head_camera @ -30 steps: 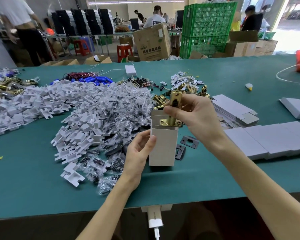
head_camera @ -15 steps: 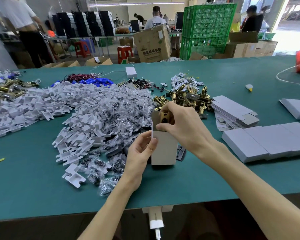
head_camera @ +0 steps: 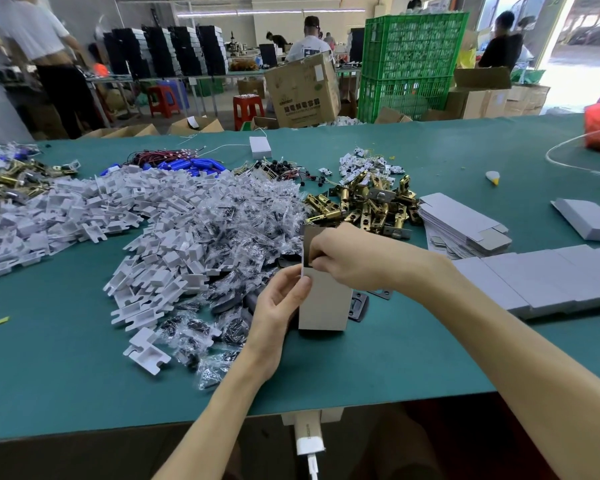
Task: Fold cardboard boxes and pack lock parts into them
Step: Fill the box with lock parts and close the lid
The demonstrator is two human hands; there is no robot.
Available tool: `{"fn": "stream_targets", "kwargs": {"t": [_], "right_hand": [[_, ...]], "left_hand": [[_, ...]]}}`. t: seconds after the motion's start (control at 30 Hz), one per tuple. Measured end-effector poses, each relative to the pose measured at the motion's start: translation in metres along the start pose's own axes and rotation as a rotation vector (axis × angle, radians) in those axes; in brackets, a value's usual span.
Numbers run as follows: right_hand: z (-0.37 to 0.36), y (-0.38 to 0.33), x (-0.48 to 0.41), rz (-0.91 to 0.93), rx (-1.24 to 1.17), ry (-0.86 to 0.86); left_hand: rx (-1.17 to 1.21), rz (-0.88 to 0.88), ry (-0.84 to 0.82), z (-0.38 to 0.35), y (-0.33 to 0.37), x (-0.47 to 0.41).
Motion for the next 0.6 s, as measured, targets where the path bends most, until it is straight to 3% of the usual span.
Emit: {"fn": "stream_targets", "kwargs": {"t": [0.37,0.6], "right_hand": [[0.010,-0.021,0.000,0.017,0.189,-0.257],[0.005,-0.027,0.006,-0.032,0.188,-0.108]], "left_hand": [[-0.029,-0.014,-0.031,-0.001,0.000,0.002],[-0.019,-0.010,-0.027,-0.001,-0.001,0.002]]}}
Point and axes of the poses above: each hand's wrist, its own x-axis away from the middle knuckle, its own z-axis out of the back of the hand, y = z × x, the point moved 1 cm from there along -x, towards the middle knuckle, and after that the axes turned 6 degrees about x, right-handed, at the moved point
